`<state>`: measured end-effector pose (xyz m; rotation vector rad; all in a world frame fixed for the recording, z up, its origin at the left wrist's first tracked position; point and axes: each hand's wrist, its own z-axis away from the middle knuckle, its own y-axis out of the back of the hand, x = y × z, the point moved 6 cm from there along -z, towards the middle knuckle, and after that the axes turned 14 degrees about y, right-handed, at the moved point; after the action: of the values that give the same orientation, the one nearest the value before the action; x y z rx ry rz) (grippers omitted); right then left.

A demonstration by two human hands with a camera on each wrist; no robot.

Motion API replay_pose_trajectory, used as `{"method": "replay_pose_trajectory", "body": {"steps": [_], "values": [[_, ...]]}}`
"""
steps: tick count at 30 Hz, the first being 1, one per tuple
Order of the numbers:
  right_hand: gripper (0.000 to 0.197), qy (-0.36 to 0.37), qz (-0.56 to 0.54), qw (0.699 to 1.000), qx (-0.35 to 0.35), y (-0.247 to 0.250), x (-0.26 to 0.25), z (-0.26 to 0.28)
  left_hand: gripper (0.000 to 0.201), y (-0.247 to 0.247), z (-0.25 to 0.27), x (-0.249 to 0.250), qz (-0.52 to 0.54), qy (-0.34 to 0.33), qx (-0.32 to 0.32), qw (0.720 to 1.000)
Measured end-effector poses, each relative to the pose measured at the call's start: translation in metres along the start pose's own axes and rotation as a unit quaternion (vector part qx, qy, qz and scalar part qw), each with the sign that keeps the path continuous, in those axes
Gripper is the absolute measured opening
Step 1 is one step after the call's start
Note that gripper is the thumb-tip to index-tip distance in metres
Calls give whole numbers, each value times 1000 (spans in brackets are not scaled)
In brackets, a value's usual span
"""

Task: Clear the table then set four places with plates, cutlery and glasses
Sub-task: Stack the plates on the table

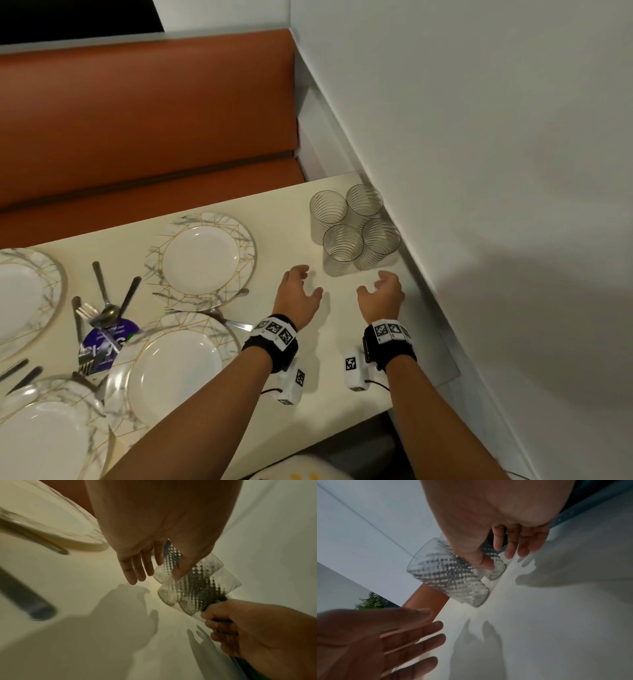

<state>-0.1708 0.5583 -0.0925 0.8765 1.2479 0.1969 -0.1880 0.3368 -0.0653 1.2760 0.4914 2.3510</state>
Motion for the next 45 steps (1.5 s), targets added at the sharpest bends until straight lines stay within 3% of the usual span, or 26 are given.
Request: {"method": "replay_pose_trajectory", "body": {"steps": [5,10,14,19,23,31,34,36,42,45], "values": [[24,89,-26,995,-43,-35,-39,56,17,64,22,-53,64,2,-1,998],[19,161,-43,966,-199,-101,-100,132,19,145,45,-130,82,16,52,995],[23,183,-7,949,-255,-144,-127,183,22,199,60,-192,103,61,59,991],[52,106,116,946,-283,-162,-129,223,23,245,78,-244,134,69,63,986],[51,40,93,960,-261,-165,-125,237,21,274,85,-264,146,73,60,985],[33,38,56,957,-284,-121,-136,222,18,302,81,-261,125,69,82,986],[16,41,-36,965,-257,-105,-153,210,16,303,75,-249,119,77,79,987],[15,49,-90,966,-237,-94,-173,203,16,301,72,-240,114,90,68,987],[16,87,-167,956,-225,-101,-226,167,47,290,56,-219,130,118,-2,985],[19,60,-198,947,-247,-131,-234,154,52,293,52,-222,223,150,20,963]]}}
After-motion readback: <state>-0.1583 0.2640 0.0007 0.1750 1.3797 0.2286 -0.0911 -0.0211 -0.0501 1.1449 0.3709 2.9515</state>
